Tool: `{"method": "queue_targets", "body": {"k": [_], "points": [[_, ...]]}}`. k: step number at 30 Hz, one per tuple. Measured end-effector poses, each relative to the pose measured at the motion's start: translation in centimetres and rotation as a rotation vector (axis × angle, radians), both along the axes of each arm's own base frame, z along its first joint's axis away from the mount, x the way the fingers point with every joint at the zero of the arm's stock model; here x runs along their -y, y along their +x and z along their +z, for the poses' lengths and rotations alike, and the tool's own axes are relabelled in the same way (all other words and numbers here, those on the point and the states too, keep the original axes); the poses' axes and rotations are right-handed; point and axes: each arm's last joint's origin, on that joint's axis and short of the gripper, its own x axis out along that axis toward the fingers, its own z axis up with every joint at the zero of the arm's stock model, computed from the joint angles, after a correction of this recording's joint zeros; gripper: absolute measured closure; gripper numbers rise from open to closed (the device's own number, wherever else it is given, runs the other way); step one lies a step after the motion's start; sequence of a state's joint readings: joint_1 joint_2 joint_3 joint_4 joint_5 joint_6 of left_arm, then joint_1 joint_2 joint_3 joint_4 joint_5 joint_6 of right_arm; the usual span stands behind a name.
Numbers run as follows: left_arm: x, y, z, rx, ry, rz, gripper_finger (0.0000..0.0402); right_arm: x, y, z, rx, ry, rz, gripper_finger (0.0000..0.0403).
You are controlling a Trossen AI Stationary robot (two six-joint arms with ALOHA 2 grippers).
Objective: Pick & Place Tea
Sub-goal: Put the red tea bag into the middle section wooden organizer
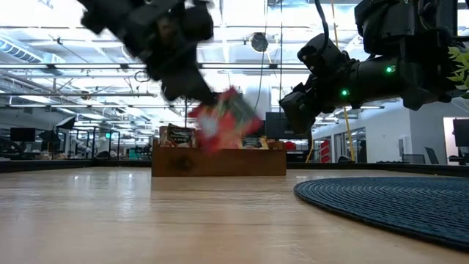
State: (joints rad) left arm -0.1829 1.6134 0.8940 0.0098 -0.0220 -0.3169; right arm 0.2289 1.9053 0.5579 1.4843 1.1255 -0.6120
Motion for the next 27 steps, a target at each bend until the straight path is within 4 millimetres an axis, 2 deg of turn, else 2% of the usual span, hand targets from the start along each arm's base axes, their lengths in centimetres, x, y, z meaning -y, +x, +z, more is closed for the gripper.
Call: {"method": "queue_targets", "body": {"k": [3,6,11,13,17,21,27], "points": [[-0.8,-0.9,2.4,0.122,0.280,0.168,0.0400,0.0,0.0,0.0,0.000,0.001,0.001,0.0342],[-1.9,-1.3,2.8,0.217,0.463,0.321,0.0400,0.0,0.0,0.0,0.003,0.003,0.001,0.0342],[-3.9,-1.8,0.7,0.462,0.449,0.372,0.0400,0.0,0.0,0.0,0.004,0.004,0.001,0.0342],[-4.6,-2.5,-1.2,0.492,0.471,0.383,0.0400,0.0,0.0,0.0,0.004,0.004,0.001,0.0342],[-5.4,-3.0,-3.2,0.571,0.485,0.397,0.0401,0.0,0.0,0.0,0.004,0.004,0.000,0.0342],[-5.8,-2.6,-5.6,0.503,0.491,0.393,0.0401,0.0,0.0,0.0,0.007,0.006,0.001,0.0342],[-5.9,-1.4,-7.5,0.452,0.506,0.387,0.0401,0.0,0.0,0.0,0.007,0.006,0.001,0.0342]]}}
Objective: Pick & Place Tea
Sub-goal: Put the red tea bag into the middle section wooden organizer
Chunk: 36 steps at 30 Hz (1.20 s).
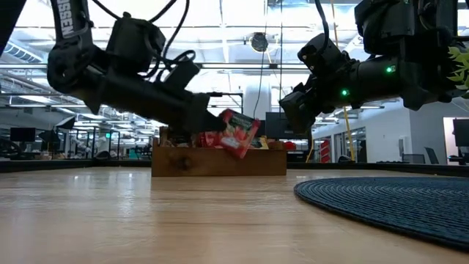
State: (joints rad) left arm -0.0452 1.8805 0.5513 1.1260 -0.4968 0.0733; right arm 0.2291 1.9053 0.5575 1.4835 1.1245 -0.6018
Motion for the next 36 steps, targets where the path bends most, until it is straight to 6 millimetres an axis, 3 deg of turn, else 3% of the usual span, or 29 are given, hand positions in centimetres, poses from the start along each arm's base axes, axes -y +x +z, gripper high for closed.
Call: {"method": "queue_targets", "body": {"k": [5,13,21,36], "points": [[0.0,0.1,-0.1,-0.008,0.015,0.016,0.0401,0.0,0.0,0.0,0.000,0.000,-0.001,0.0342],[0.4,-0.1,2.2,0.043,0.093,0.018,0.0401,0.0,0.0,-0.1,-0.011,-0.002,-0.003,0.0342],[0.1,-0.4,0.8,-0.078,0.058,0.074,0.0401,0.0,0.0,-0.1,-0.013,0.000,-0.002,0.0342],[0.0,-0.6,0.1,-0.133,0.022,0.072,0.0401,0.1,0.0,-0.1,-0.006,0.005,-0.003,0.0342]]}}
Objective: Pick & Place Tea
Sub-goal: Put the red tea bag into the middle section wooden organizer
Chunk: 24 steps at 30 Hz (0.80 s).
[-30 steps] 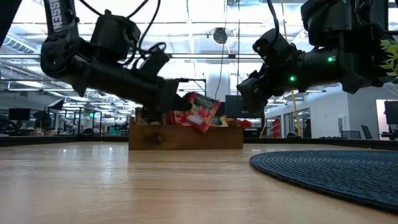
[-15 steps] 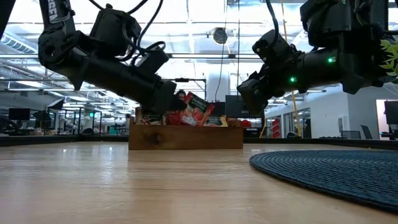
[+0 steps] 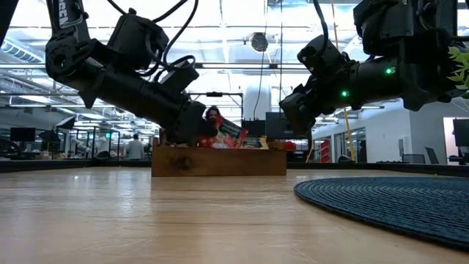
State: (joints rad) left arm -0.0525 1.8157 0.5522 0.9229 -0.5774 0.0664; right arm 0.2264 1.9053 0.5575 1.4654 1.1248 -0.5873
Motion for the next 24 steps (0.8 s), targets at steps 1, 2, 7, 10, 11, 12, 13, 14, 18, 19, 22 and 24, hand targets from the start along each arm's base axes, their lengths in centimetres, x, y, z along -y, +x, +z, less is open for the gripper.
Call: {"method": "queue_targets", "body": {"k": [1,2,7,10,11,12,13,14,18,19,22,24], "points": [[0.00,-0.01,-0.02,-0.003,0.000,0.000,0.0401,0.00,0.00,0.00,0.000,0.000,0.000,0.0342],[0.00,-0.02,-0.05,-0.006,0.000,0.000,0.0401,0.00,0.00,0.00,0.000,0.000,0.000,0.0342],[-0.06,-0.13,-0.34,-0.040,0.003,0.001,0.0401,0.00,0.00,0.00,0.000,0.000,0.000,0.0342],[-0.07,-0.26,-0.66,-0.073,-0.004,0.005,0.0401,0.00,0.00,0.00,0.000,0.000,0.000,0.0342],[-0.07,-0.30,-0.74,-0.079,-0.012,0.008,0.0401,0.00,0.00,0.00,0.000,0.000,0.000,0.0342],[-0.08,-0.35,-0.84,-0.087,-0.018,0.011,0.0401,0.00,0.00,0.00,0.000,0.000,0.000,0.0342],[-0.08,-0.39,-0.93,-0.094,-0.023,0.013,0.0401,0.00,0.00,0.00,0.000,0.000,0.000,0.0342],[-0.08,-0.42,-0.98,-0.097,-0.028,0.016,0.0401,0.00,0.00,0.00,0.000,0.000,0.001,0.0342],[-0.08,-0.41,-0.95,-0.093,-0.029,0.016,0.0397,0.00,0.00,0.00,0.000,0.000,0.001,0.0342],[-0.08,-0.39,-0.91,-0.087,-0.030,0.016,0.0395,0.00,0.00,0.00,0.000,0.000,0.001,0.0342],[-0.07,-0.35,-0.81,-0.071,-0.036,0.017,0.0389,0.00,0.00,0.00,0.000,0.000,0.001,0.0342],[-0.07,-0.33,-0.78,-0.066,-0.037,0.015,0.0385,0.00,0.00,0.00,0.000,0.000,0.001,0.0342]]}}
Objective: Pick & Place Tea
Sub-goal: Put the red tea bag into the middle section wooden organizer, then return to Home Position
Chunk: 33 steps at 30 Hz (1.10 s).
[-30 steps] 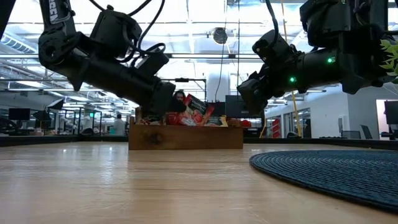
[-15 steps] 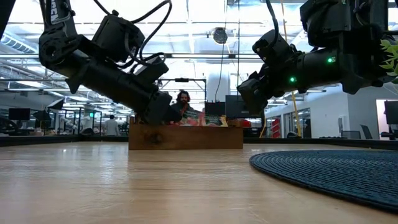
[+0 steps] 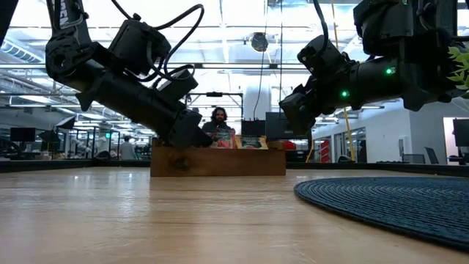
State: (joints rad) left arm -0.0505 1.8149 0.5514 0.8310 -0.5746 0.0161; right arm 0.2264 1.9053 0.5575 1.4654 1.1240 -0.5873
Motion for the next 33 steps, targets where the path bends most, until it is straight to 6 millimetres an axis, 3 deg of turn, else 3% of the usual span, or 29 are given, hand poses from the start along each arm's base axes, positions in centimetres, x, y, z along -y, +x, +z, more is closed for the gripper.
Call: {"method": "queue_targets", "body": {"k": [7,17,27,33], "points": [[0.0,0.0,0.1,0.049,-0.063,0.026,0.0360,0.0,0.0,0.0,0.000,0.000,0.000,0.0342],[0.0,0.0,0.9,0.081,-0.073,0.027,0.0267,0.0,0.0,0.0,0.000,0.000,0.000,0.0342],[0.5,-0.8,6.4,0.267,-0.076,0.000,0.0240,0.0,0.0,0.0,-0.001,0.000,0.000,0.0342],[1.4,-3.3,10.3,0.232,-0.124,-0.157,0.0240,-0.4,-0.2,0.2,0.015,0.005,-0.015,0.0342]]}}
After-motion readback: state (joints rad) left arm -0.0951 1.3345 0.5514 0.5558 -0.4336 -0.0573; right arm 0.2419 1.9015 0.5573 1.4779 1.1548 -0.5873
